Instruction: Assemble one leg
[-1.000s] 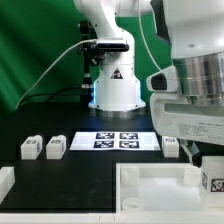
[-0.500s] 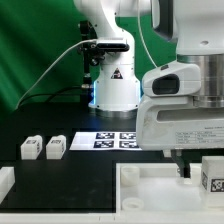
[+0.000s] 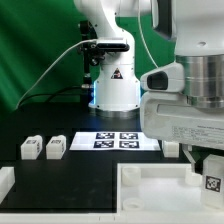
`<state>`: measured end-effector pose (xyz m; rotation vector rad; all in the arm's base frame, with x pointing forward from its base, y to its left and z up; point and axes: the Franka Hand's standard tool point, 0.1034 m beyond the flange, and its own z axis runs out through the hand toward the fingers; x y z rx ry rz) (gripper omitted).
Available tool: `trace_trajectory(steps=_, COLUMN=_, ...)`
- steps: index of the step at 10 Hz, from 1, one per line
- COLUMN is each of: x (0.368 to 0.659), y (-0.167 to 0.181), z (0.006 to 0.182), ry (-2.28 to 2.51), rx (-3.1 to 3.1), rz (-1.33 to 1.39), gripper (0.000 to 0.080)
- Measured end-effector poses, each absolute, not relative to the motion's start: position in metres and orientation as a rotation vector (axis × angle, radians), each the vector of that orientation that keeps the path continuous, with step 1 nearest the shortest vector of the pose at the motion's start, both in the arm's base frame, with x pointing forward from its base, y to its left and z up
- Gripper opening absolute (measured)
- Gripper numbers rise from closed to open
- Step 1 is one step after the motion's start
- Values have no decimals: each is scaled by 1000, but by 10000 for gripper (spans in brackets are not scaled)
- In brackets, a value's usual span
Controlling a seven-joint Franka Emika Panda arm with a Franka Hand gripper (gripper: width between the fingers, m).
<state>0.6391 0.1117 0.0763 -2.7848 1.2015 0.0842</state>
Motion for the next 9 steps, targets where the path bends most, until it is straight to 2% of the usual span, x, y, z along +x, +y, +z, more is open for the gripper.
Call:
trace_trajectory(steps=4, x=632, y=105, z=72, ry=2127, rx=-2023, rz=214, gripper=297)
trace_trajectory(steps=7, x=632, y=107, z=73, ry=2177, rx=-1968, rz=218, gripper=297)
trace_trajectory(steps=8, x=632, y=107, z=72, ry=2162, rx=-1985, rz=217, gripper=345)
trace_trajectory(steps=9, x=631, y=108, z=72, ry=2094, rx=-2053, rz=207, gripper=345)
